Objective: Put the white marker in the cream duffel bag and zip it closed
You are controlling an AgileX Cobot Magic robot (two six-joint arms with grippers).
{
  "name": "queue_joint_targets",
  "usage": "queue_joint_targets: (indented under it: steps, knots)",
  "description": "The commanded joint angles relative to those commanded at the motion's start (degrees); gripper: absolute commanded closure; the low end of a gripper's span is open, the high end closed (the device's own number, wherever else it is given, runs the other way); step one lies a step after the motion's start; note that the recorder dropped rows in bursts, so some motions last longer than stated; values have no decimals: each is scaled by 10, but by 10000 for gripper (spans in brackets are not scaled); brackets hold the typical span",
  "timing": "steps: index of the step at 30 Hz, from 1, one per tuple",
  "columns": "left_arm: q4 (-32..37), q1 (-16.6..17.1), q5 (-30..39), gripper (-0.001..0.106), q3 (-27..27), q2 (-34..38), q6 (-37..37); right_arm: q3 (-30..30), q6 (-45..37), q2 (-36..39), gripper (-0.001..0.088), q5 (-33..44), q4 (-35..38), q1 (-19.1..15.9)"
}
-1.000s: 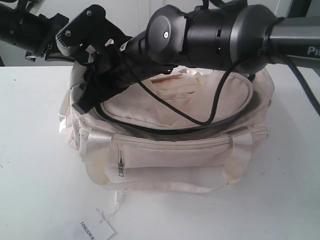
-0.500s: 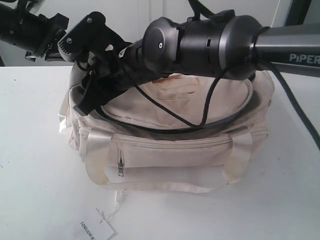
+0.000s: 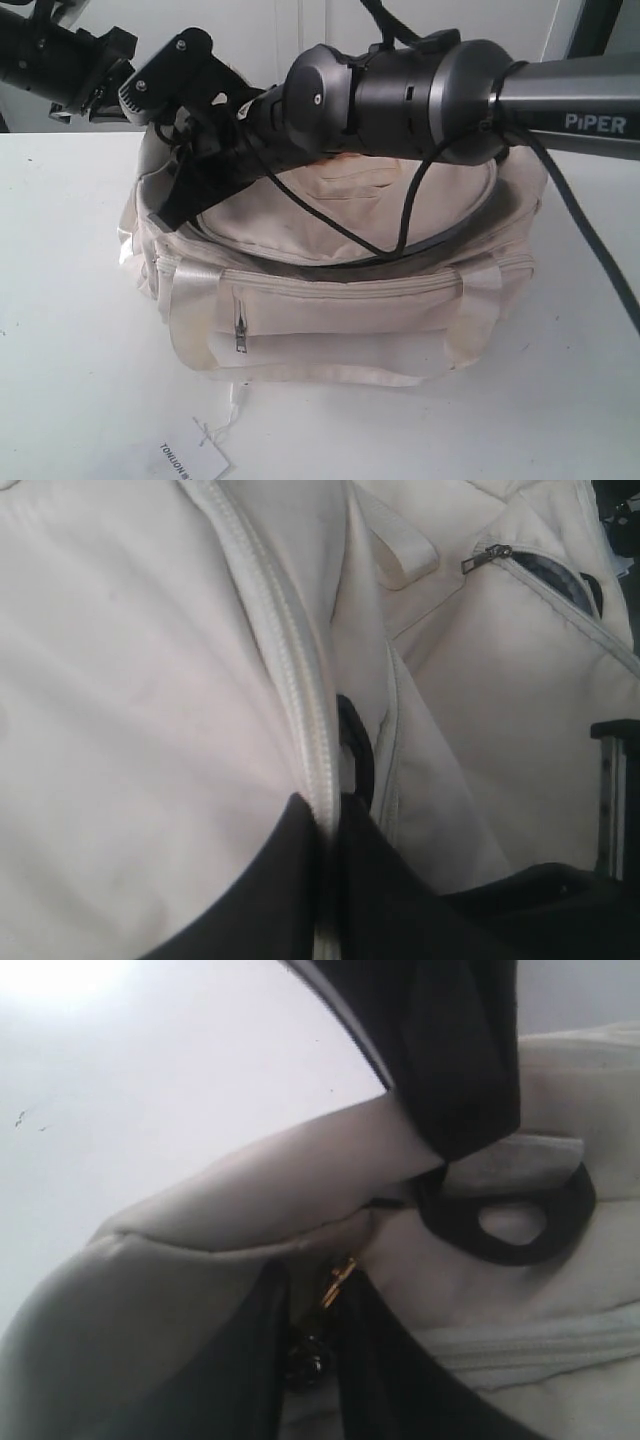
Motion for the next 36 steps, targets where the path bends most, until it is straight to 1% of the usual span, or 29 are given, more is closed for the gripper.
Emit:
queue_joint_targets:
  steps: [7, 11, 16, 21, 24, 29, 36]
  knots:
    - [1, 0, 1, 1053, 0, 0, 0, 0, 10, -11, 868, 25, -2, -1]
    - [4, 0, 0, 1053, 0, 0, 0, 0, 30, -29, 868, 39, -5, -1]
    - [9, 0, -1, 1053, 0, 0, 0, 0, 31, -61, 868, 75, -8, -1]
    - [49, 0, -9, 1053, 0, 0, 0, 0, 31, -70, 868, 80, -8, -1]
    - [51, 0, -15, 1053, 0, 0, 0, 0, 31, -70, 868, 109, -10, -1]
    - [52, 0, -24, 1053, 0, 0, 0, 0, 31, -70, 868, 197, -10, -1]
    - [52, 0, -24, 1053, 0, 0, 0, 0, 31, -70, 868, 253, -7, -1]
